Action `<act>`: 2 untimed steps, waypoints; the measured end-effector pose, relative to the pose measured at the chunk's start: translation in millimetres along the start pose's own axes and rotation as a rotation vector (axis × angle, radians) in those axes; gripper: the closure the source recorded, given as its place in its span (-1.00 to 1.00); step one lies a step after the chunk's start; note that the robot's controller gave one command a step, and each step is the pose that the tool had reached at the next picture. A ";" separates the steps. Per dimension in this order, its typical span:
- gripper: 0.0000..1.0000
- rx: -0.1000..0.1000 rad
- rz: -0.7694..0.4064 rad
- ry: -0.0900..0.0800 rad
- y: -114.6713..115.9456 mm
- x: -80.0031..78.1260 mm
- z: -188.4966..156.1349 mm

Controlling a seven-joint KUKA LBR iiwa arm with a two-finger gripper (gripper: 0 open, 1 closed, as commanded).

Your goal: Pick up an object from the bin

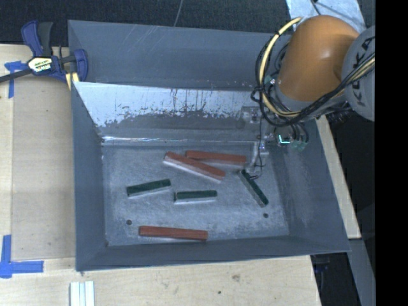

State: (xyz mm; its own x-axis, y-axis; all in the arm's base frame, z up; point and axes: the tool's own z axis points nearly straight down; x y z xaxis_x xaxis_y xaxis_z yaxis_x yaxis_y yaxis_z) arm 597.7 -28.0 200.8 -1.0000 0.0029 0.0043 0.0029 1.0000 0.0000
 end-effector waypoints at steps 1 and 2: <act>-1.00 0.000 -0.001 -0.008 0.0 -1.6 -4.7; -1.00 0.001 -0.022 -0.015 -6.3 -5.5 44.9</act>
Offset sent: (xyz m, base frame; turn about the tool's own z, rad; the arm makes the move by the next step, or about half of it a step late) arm 0.0041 -0.0122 -0.0972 -0.0396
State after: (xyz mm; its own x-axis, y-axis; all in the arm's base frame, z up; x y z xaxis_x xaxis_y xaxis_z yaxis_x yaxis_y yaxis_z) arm 602.9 -34.3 155.9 -0.9998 -0.0191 -0.0111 -0.0191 0.9998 -0.0011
